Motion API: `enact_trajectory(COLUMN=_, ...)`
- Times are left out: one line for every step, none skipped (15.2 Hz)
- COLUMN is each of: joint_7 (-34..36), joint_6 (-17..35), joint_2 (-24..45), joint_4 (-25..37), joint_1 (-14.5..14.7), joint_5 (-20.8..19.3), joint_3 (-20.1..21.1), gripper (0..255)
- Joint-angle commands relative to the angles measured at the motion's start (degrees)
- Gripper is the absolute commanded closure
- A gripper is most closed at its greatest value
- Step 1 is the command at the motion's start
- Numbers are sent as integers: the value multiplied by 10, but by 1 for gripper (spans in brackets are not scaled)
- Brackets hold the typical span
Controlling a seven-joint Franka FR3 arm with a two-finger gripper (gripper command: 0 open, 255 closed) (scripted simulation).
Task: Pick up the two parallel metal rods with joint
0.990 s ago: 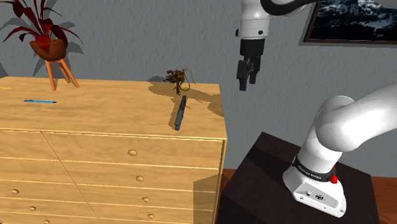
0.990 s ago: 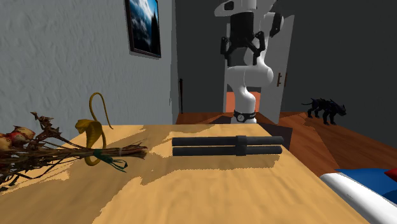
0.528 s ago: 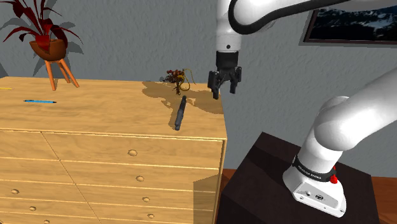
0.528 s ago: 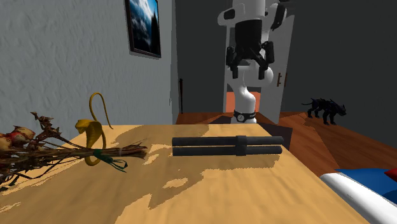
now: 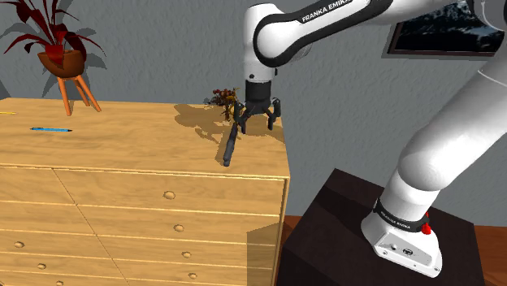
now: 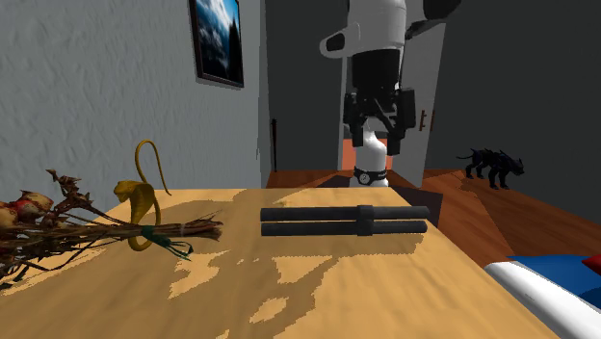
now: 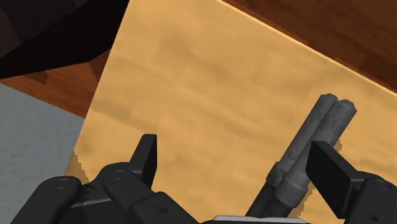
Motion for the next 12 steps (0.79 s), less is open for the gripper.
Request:
enact_trajectory(joint_7=57, joint_6=25, joint_2=46, joint_4=25, joint_1=-9, joint_5=-14, joint_3=13, gripper=0)
enact_trajectory(joint_7=84, joint_6=35, joint_2=69, joint_4=39, joint_1=-13, joint_5=-23, joint_3=17, gripper=0)
enact_trajectory(joint_7=110, joint_6=45, joint_2=91, joint_4=53, joint_1=-17, joint_5=-33, joint_3=21, gripper=0)
enact_trajectory(joint_7=137, joint_6=54, joint_2=114, joint_4=67, joint_1=-20, joint_5=-44, joint_3=23, gripper=0)
enact_trajectory(joint_7=163, joint_6=62, joint_2=137, joint_4=82, joint_1=-21, joint_5=-54, joint_3=24, gripper=0)
enact_trajectory(joint_7=189, joint_6=69, joint_2=159, joint_4=98, joint_1=-22, joint_5=-66, joint_3=23, gripper=0)
enact_trajectory(joint_7=215, joint_6=75, joint_2=181, joint_4=114, joint_1=-23, joint_5=-77, joint_3=22, gripper=0)
enact_trajectory(joint_7=240, joint_6=81, joint_2=203, joint_4=130, joint_1=-22, joint_5=-88, joint_3=19, gripper=0)
enact_trajectory(joint_7=264, joint_6=86, joint_2=225, joint_4=147, joint_1=-21, joint_5=-99, joint_3=16, gripper=0)
enact_trajectory(joint_7=273, joint_6=87, joint_2=232, joint_4=153, joint_1=-19, joint_5=-102, joint_3=14, gripper=0)
enact_trajectory(joint_7=273, joint_6=94, joint_2=236, joint_4=149, joint_1=-19, joint_5=-104, joint_3=13, gripper=0)
enact_trajectory(joint_7=274, joint_6=101, joint_2=239, joint_4=146, joint_1=-18, joint_5=-105, joint_3=13, gripper=0)
